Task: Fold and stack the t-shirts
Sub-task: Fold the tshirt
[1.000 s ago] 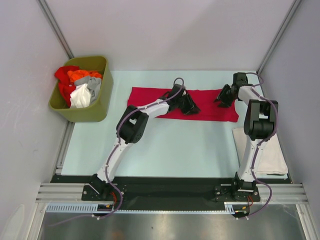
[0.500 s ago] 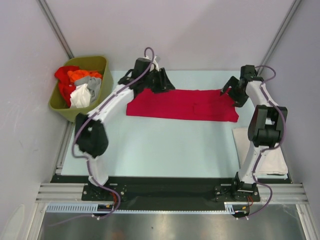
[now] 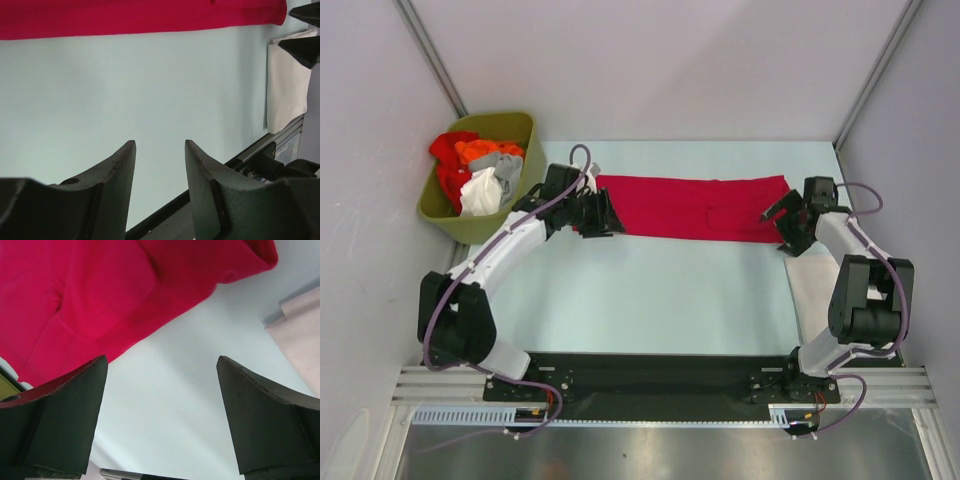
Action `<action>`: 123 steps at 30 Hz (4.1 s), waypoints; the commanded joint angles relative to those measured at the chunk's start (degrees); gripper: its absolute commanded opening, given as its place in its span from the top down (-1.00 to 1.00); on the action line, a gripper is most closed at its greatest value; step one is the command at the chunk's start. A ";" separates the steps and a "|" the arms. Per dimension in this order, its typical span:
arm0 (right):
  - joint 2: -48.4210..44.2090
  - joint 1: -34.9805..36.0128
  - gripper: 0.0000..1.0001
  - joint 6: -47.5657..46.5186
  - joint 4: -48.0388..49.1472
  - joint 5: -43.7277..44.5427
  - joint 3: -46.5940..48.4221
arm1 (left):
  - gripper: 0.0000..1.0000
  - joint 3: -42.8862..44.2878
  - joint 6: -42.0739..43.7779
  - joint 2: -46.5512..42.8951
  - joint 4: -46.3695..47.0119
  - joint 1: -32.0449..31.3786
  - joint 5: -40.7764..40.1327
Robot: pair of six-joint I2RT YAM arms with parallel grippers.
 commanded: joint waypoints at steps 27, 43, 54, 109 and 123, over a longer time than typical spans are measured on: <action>16.83 -6.17 0.01 3.58 23.11 5.58 -0.25 | 0.00 0.02 3.86 -1.84 0.43 4.32 7.37; 47.59 -7.23 0.28 -3.78 8.21 8.91 49.58 | -0.01 0.73 7.03 2.30 -3.97 4.41 -3.27; 31.27 -7.76 -0.75 -10.22 -9.93 12.96 45.60 | -0.04 1.70 5.81 8.70 -5.11 4.32 -6.08; 34.60 53.94 0.48 56.77 12.65 21.75 18.59 | -0.10 -13.60 -3.35 -30.05 -0.19 6.78 -8.54; 36.52 52.36 0.33 52.80 14.93 20.35 18.40 | -0.12 -14.48 -4.14 -31.54 -0.54 6.87 -6.96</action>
